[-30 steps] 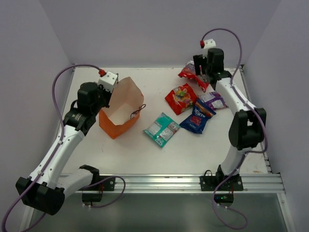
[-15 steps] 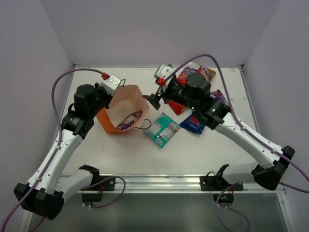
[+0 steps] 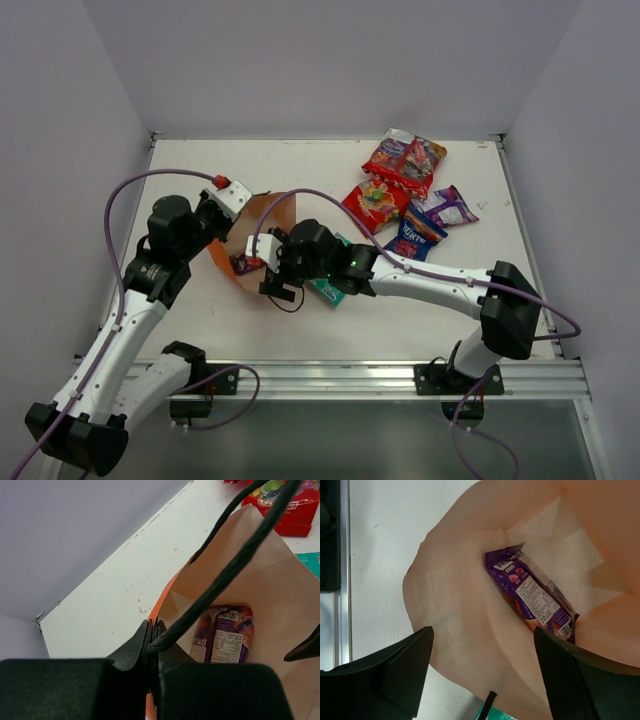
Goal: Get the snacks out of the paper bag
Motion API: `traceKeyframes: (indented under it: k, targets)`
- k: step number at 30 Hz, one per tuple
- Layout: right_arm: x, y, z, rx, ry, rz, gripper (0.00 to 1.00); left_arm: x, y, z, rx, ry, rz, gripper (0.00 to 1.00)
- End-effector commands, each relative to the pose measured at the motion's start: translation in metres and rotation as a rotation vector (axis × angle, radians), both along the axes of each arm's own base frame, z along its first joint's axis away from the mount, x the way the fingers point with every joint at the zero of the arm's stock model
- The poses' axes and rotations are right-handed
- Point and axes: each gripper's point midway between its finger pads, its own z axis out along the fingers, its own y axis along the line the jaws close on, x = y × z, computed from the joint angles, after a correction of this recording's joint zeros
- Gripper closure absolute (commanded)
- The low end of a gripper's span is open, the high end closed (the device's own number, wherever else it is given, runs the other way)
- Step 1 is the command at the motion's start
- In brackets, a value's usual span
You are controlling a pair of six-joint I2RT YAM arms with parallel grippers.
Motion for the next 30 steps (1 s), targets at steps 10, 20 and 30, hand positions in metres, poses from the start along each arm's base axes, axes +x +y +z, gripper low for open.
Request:
traceKeyframes:
  k: [10,20,30]
  targets:
    - [-0.006,0.016,0.065,0.11,-0.078,-0.017,0.22,-0.032,-0.026,-0.015,-0.022,-0.006,-0.191,1.0]
    - [0.017,0.031,0.064,0.123,-0.232,-0.017,0.24,-0.032,-0.029,-0.015,-0.041,0.013,-0.199,1.0]
    - [0.048,0.032,-0.023,-0.061,-0.314,-0.002,0.23,-0.036,-0.031,-0.007,-0.069,0.004,-0.201,1.0]
